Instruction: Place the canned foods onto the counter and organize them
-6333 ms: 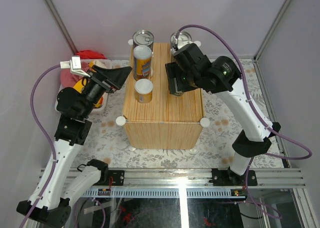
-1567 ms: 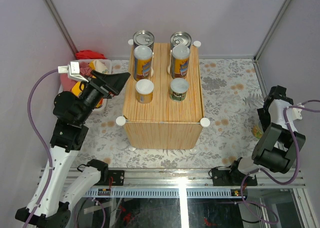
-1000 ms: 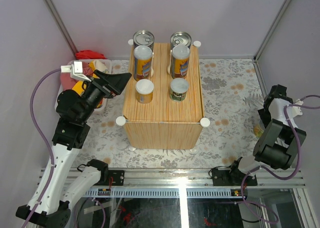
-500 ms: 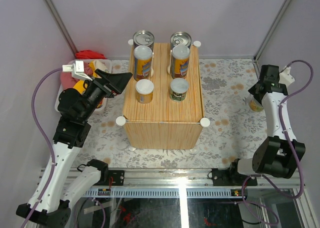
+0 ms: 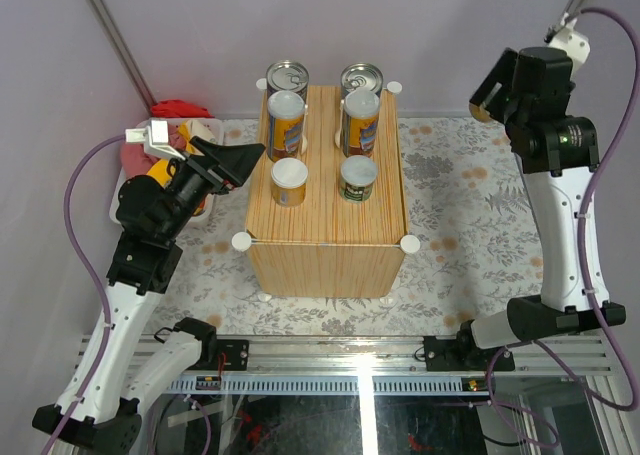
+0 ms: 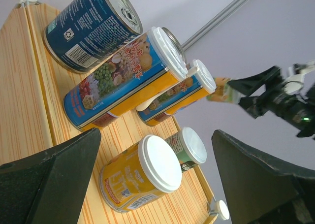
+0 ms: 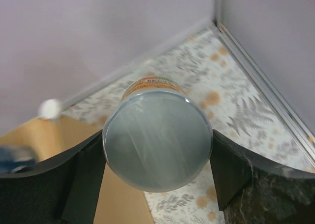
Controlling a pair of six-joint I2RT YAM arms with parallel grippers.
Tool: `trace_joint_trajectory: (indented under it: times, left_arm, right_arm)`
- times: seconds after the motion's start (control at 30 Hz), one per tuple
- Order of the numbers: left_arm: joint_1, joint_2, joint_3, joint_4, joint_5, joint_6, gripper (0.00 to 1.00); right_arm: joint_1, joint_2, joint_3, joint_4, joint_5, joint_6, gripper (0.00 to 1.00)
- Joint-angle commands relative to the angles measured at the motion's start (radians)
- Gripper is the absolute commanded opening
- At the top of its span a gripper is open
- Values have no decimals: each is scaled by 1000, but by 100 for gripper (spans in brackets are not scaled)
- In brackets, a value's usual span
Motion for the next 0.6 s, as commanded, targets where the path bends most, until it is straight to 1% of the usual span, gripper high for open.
trace_joint_trajectory:
  times: [0.0, 0.13, 0.2, 0.23, 0.27, 0.47, 0.57]
  left_arm:
    - [-2, 6, 11, 61, -2, -9, 95]
    - [-2, 13, 16, 61, -1, -11, 95]
    - [-2, 14, 18, 59, -2, -10, 95]
    - [-2, 14, 18, 58, -5, -9, 95]
    - [-2, 14, 18, 56, -5, -8, 95]
    - [-2, 16, 18, 47, -15, -3, 95]
    - [-2, 19, 16, 47, -18, -3, 95]
  right_arm:
    - [149, 41, 288, -47, 26, -79, 0]
    - [323, 78, 435, -90, -1, -108, 0]
    - [441, 92, 496, -107, -2, -137, 0]
    - [471, 94, 511, -105, -8, -145, 0]
    - [538, 91, 519, -101, -8, -155, 0]
    - [812, 80, 549, -103, -19, -191, 0]
    - [925, 93, 573, -127, -13, -203, 0]
